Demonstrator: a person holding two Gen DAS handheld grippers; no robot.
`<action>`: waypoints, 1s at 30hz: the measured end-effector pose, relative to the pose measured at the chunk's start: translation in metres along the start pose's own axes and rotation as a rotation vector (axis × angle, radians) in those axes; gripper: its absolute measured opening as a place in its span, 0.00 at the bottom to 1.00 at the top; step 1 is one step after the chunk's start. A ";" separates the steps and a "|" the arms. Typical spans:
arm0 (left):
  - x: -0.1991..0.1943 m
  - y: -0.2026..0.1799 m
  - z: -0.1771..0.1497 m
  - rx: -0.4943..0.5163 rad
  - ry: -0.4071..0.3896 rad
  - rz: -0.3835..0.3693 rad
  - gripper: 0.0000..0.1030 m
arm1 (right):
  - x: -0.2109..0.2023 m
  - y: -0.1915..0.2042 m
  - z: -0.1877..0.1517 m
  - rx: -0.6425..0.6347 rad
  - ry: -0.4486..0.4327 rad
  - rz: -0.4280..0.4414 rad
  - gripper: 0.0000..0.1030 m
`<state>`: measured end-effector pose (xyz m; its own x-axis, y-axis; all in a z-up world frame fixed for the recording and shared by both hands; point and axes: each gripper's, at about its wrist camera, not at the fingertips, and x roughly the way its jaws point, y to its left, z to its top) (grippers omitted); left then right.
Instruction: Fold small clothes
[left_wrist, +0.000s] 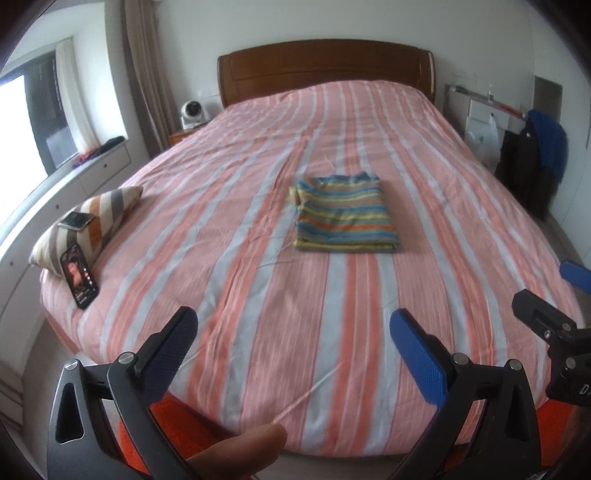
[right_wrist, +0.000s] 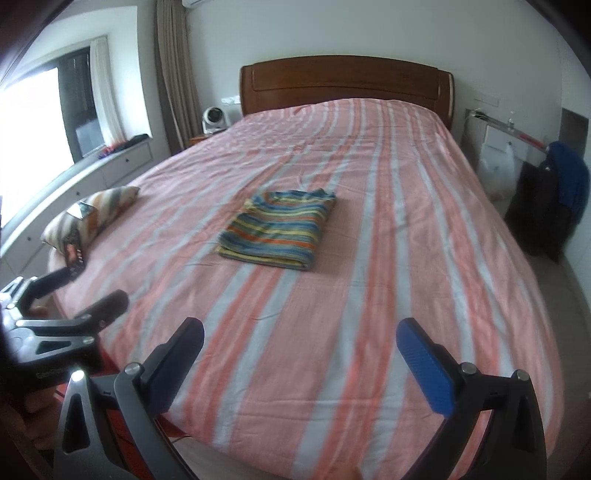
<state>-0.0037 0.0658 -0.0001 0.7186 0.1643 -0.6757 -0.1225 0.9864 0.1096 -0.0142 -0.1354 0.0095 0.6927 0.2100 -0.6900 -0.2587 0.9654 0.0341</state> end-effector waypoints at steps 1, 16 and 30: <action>0.000 -0.002 0.000 0.006 0.000 0.003 1.00 | 0.000 -0.001 0.000 -0.001 0.000 -0.007 1.00; 0.007 -0.005 -0.001 0.000 0.033 0.004 1.00 | -0.003 0.002 -0.003 -0.032 -0.027 0.007 1.00; 0.009 -0.004 -0.007 0.016 0.021 0.027 1.00 | 0.003 0.022 -0.007 -0.130 -0.007 -0.098 1.00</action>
<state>-0.0011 0.0636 -0.0116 0.7010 0.1912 -0.6871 -0.1309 0.9815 0.1396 -0.0222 -0.1149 0.0030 0.7238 0.1174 -0.6800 -0.2740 0.9533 -0.1271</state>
